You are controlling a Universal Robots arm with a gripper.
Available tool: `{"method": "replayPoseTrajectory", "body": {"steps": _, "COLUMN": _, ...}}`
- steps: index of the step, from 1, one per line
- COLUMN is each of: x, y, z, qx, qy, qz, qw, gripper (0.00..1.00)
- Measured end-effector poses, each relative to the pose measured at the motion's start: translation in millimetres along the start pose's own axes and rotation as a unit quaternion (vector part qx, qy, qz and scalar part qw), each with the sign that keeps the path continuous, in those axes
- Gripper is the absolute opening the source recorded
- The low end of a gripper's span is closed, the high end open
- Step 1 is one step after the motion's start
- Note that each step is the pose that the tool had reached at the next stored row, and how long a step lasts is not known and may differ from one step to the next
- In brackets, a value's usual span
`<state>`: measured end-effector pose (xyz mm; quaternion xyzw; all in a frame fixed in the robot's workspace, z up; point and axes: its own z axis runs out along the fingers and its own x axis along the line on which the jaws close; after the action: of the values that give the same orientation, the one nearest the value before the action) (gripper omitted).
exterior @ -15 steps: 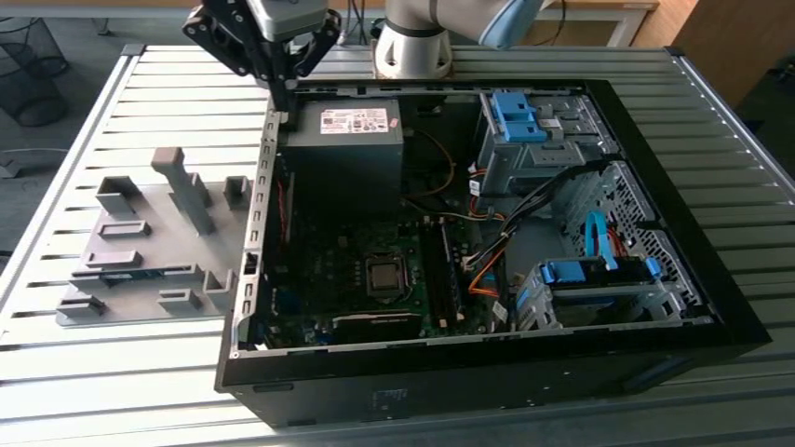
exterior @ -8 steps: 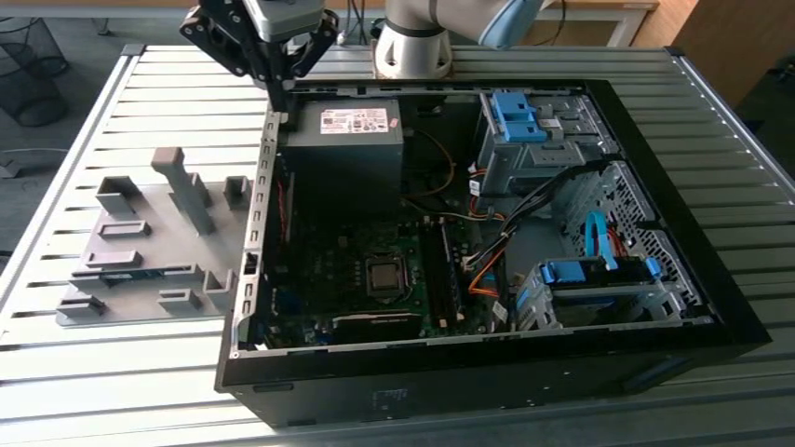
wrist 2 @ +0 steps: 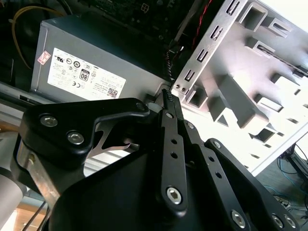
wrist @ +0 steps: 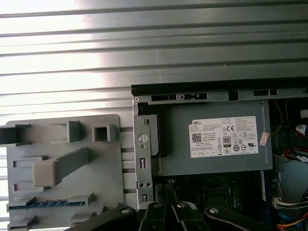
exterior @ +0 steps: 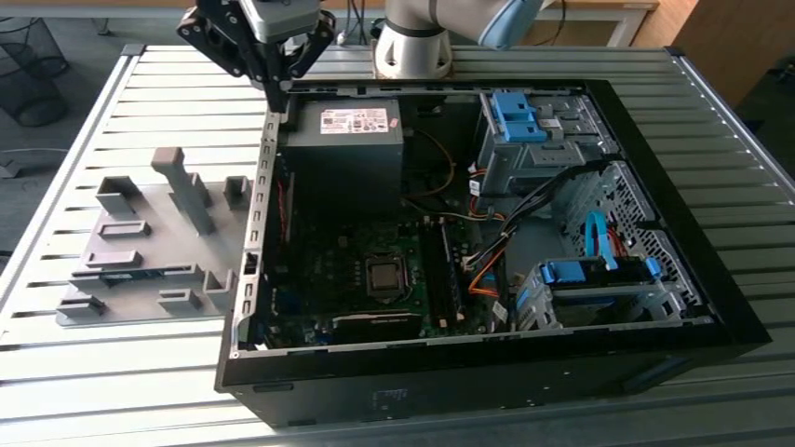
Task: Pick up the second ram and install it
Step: 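Reach for the second ram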
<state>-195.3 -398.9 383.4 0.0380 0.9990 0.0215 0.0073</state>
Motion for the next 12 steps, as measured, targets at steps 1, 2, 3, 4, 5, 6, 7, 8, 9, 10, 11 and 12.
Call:
{"method": "replayPoseTrajectory", "body": {"steps": 1, "x": 0.3, "y": 0.0, "z": 0.1, "qx": 0.0, "qy": 0.0, "qz": 0.0, "qw": 1.0, "gripper": 0.1}}
{"method": "replayPoseTrajectory", "body": {"steps": 2, "x": 0.7, "y": -0.1, "z": 0.2, "qx": 0.0, "qy": 0.0001, "qz": 0.0, "qw": 1.0, "gripper": 0.1}}
{"method": "replayPoseTrajectory", "body": {"steps": 3, "x": 1.0, "y": -0.1, "z": 0.3, "qx": 0.0, "qy": 0.0001, "qz": 0.0, "qw": 1.0, "gripper": 0.1}}
{"method": "replayPoseTrajectory", "body": {"steps": 4, "x": 1.4, "y": -0.1, "z": 0.3, "qx": 0.0, "qy": 0.0001, "qz": 0.0, "qw": 1.0, "gripper": 0.1}}
{"method": "replayPoseTrajectory", "body": {"steps": 5, "x": 1.7, "y": -0.1, "z": 0.4, "qx": 0.0, "qy": 0.0002, "qz": 0.0, "qw": 1.0, "gripper": 0.1}}
{"method": "replayPoseTrajectory", "body": {"steps": 6, "x": 2.1, "y": -0.2, "z": 0.4, "qx": 0.0, "qy": 0.0002, "qz": 0.0, "qw": 1.0, "gripper": 0.1}}
{"method": "replayPoseTrajectory", "body": {"steps": 7, "x": 2.5, "y": -0.2, "z": 0.5, "qx": 0.0, "qy": 0.0003, "qz": 0.0, "qw": 1.0, "gripper": 0.1}}
{"method": "replayPoseTrajectory", "body": {"steps": 8, "x": 2.8, "y": -0.2, "z": 0.5, "qx": 0.0, "qy": 0.0003, "qz": 0.0, "qw": 1.0, "gripper": 0.1}}
{"method": "replayPoseTrajectory", "body": {"steps": 9, "x": 3.2, "y": -0.3, "z": 0.6, "qx": 0.0, "qy": 0.0004, "qz": 0.0, "qw": 1.0, "gripper": 0.1}}
{"method": "replayPoseTrajectory", "body": {"steps": 10, "x": 3.5, "y": -0.3, "z": 0.6, "qx": 0.0, "qy": 0.0004, "qz": 0.0, "qw": 1.0, "gripper": 0.1}}
{"method": "replayPoseTrajectory", "body": {"steps": 11, "x": 3.9, "y": -0.3, "z": 0.7, "qx": 0.0, "qy": 0.0004, "qz": 0.0, "qw": 1.0, "gripper": 0.1}}
{"method": "replayPoseTrajectory", "body": {"steps": 12, "x": 4.2, "y": -0.3, "z": 0.8, "qx": 0.0, "qy": 0.0004, "qz": 0.0, "qw": 1.0, "gripper": 0.1}}
